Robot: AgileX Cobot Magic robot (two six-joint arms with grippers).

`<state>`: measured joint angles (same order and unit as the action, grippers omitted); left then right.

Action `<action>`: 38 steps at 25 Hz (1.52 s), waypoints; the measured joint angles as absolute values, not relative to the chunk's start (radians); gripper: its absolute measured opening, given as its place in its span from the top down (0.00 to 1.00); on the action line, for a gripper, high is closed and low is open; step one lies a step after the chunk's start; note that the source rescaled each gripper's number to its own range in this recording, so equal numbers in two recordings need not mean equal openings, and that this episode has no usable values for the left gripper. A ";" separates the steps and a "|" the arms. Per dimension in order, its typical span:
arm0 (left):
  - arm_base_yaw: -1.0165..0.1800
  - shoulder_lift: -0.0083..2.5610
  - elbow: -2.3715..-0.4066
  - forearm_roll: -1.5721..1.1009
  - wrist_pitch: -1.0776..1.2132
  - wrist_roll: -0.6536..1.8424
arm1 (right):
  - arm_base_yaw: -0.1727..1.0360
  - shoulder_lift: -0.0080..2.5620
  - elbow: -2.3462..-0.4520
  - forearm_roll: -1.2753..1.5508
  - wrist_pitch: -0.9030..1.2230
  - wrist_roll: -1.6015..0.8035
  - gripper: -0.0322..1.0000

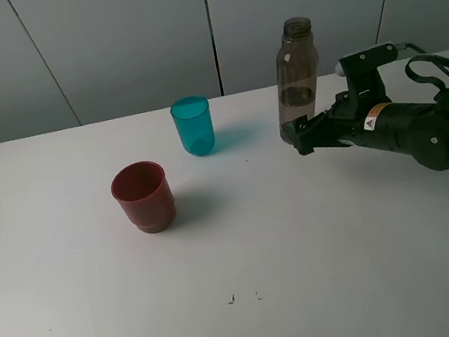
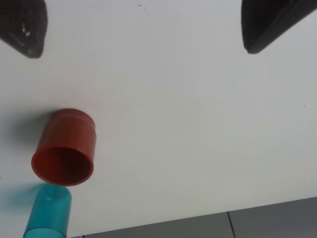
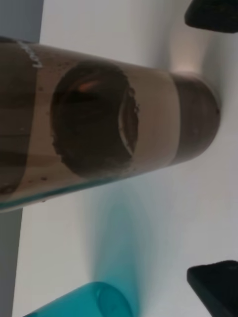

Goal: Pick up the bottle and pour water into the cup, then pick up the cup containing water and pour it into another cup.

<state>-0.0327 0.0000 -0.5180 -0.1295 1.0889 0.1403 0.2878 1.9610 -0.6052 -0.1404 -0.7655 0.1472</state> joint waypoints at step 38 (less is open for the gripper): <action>-0.033 0.000 -0.518 -0.129 1.089 0.140 | 0.288 2.157 -0.869 -0.089 -0.844 0.111 0.00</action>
<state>-0.0327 0.0000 -0.5180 -0.1295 1.0889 0.1403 0.2878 2.1568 -0.8686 -0.0895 -0.8441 0.1112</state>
